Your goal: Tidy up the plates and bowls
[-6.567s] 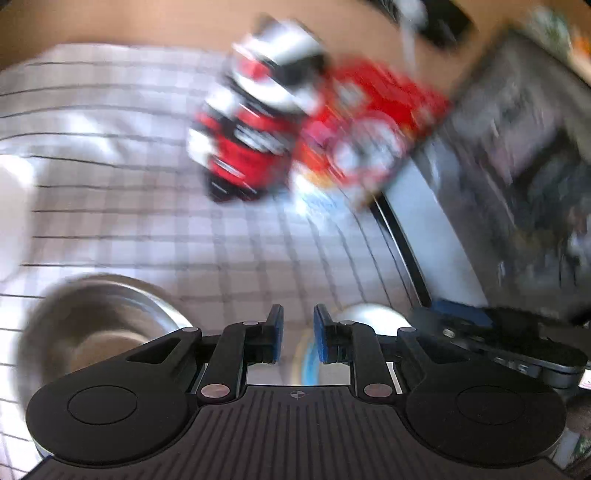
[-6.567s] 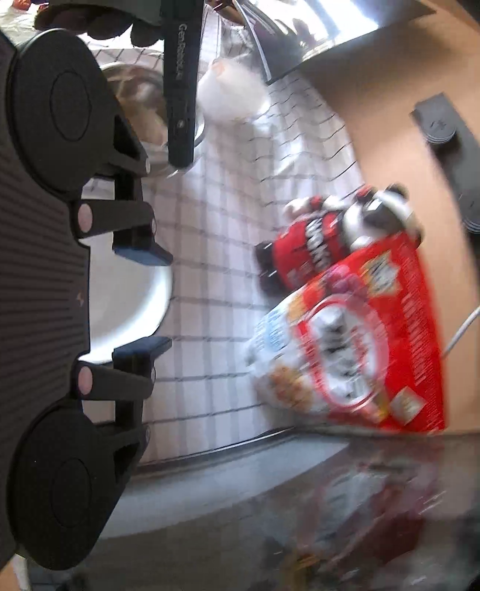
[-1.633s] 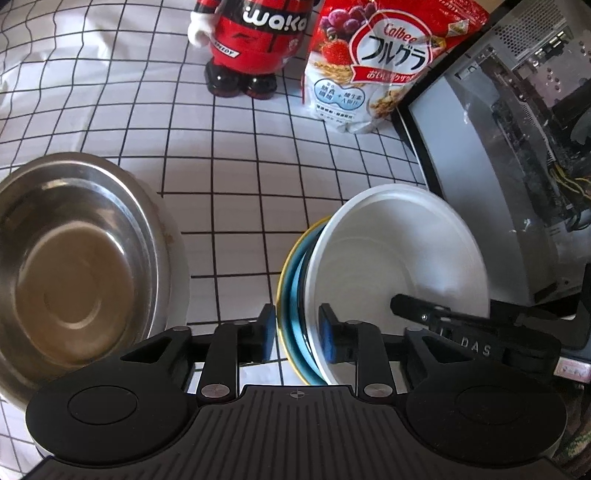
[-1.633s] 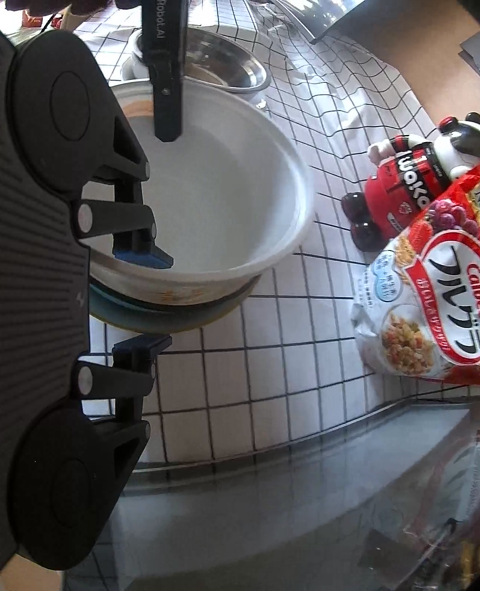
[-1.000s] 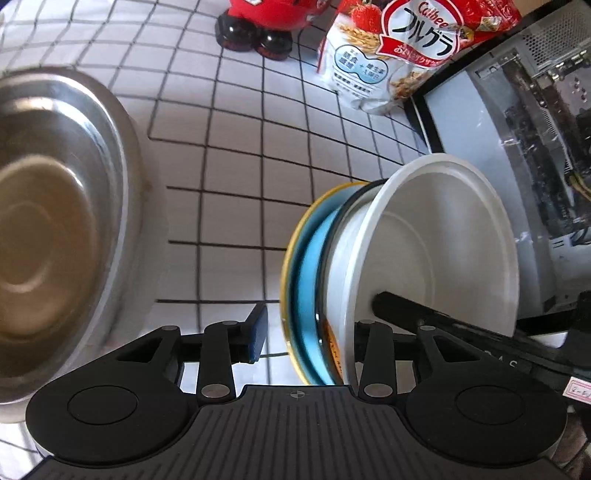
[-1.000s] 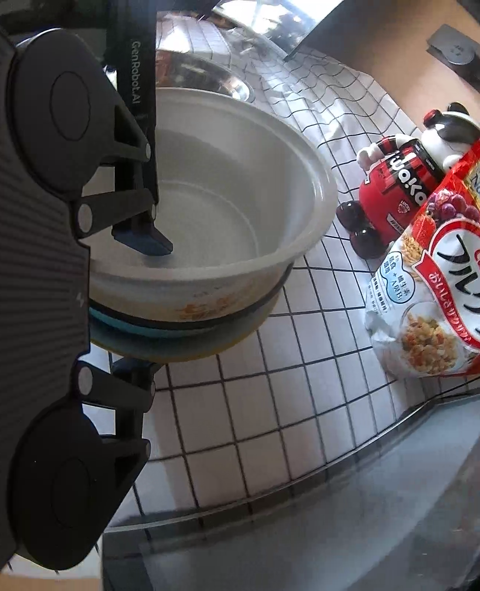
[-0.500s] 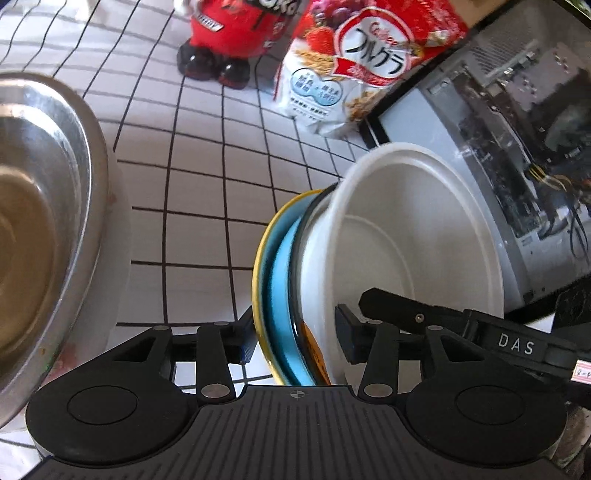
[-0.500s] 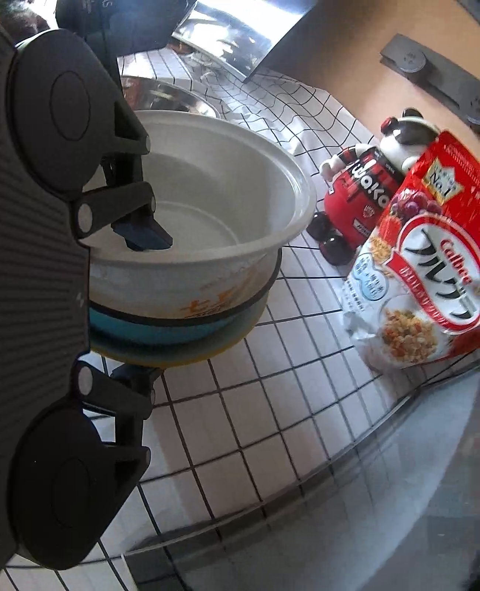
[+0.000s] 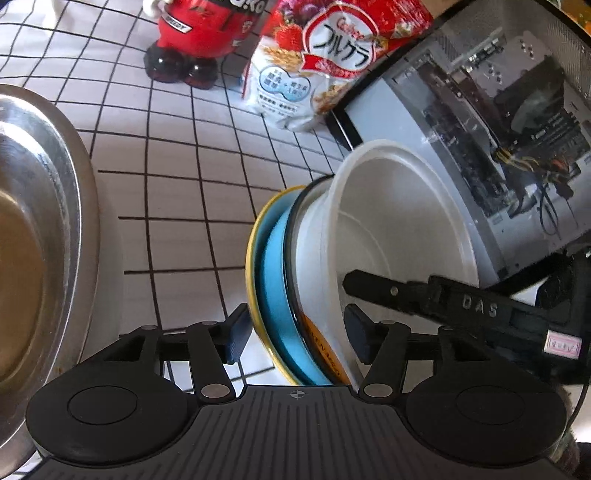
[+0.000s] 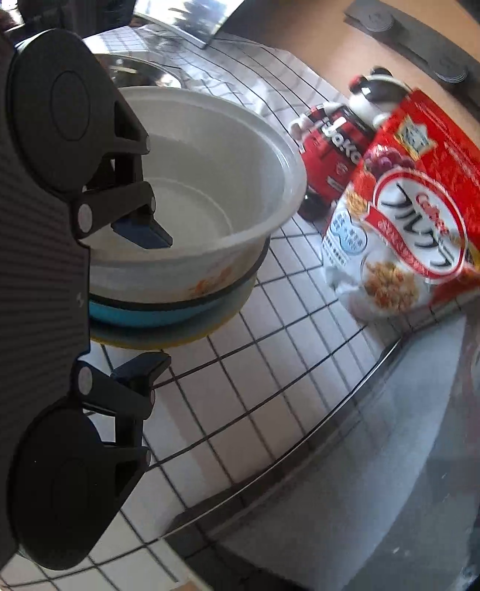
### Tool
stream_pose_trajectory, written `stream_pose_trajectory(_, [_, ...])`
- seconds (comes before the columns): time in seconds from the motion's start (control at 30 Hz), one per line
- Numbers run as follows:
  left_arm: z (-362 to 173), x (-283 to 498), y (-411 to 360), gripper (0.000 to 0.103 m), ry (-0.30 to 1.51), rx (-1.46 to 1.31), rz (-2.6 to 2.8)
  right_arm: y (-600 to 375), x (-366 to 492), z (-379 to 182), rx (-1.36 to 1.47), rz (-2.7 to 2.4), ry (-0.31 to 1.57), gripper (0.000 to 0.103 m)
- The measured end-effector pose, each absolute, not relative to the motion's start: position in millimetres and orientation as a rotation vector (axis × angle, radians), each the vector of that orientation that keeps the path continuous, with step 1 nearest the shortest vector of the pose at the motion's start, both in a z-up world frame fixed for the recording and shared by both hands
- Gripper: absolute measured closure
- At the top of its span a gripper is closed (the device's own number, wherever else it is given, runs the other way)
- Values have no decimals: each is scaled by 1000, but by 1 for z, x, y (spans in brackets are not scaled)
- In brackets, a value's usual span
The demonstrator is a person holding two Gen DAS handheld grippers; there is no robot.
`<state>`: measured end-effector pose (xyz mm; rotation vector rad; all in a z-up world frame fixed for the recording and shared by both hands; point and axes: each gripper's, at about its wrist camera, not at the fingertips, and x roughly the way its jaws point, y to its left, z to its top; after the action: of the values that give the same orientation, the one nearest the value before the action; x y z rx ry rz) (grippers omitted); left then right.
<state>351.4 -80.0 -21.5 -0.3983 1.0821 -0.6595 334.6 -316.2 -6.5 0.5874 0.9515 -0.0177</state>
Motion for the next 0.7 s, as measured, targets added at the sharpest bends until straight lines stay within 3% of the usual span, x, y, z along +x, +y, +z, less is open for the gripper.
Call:
stream_pose_trajectory(0.23, [-13,345,-85,45,1093,-306,-656,-303,340,5,408,-24,987,41])
stream_pose_trajectory(0.47, [-16,326,-85,47,1020,-395,-514,-281,332,15,47,122,864,40])
stream_pose_trajectory(0.7, [5,310,-85,54,906,-318,-394,-295,321,12,91,152,800,40])
